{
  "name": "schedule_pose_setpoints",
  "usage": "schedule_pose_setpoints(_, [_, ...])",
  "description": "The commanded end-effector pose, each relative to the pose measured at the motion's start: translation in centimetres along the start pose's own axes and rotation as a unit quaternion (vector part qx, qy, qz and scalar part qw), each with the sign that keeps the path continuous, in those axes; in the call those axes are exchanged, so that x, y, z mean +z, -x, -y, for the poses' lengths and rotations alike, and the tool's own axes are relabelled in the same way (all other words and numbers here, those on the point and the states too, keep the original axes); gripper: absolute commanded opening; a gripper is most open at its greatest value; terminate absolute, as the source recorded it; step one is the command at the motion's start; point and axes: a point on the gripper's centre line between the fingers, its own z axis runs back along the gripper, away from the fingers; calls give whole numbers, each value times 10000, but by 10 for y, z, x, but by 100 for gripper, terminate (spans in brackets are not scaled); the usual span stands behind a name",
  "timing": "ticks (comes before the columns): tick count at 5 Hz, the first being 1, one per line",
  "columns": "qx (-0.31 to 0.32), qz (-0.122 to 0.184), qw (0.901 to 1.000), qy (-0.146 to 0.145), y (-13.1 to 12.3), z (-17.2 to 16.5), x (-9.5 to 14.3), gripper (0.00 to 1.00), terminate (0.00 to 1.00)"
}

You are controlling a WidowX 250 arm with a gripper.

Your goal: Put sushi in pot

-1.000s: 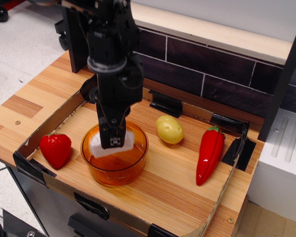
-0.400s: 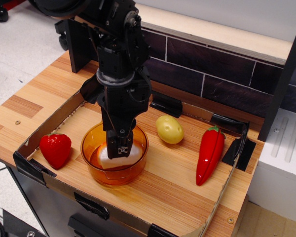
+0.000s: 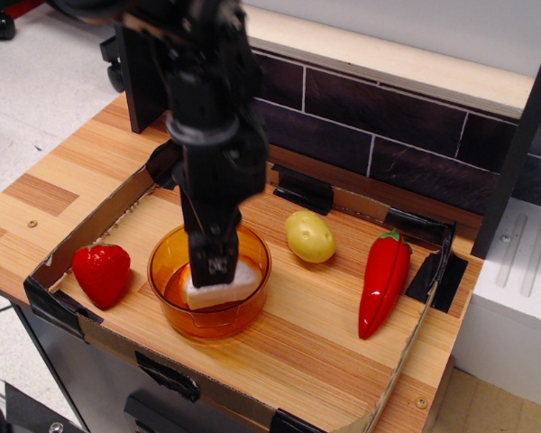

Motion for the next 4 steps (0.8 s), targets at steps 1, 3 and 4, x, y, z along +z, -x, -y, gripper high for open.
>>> schedule_pose_setpoints(1, [415,594,9974,-26,-3,-19,66,100,0])
schedule_pose_setpoints(3, [724,923,9931,-22,3,-30,93,100,0])
schedule_pose_setpoints(4, [724,923,9931,-22,3,-30,93,100,100])
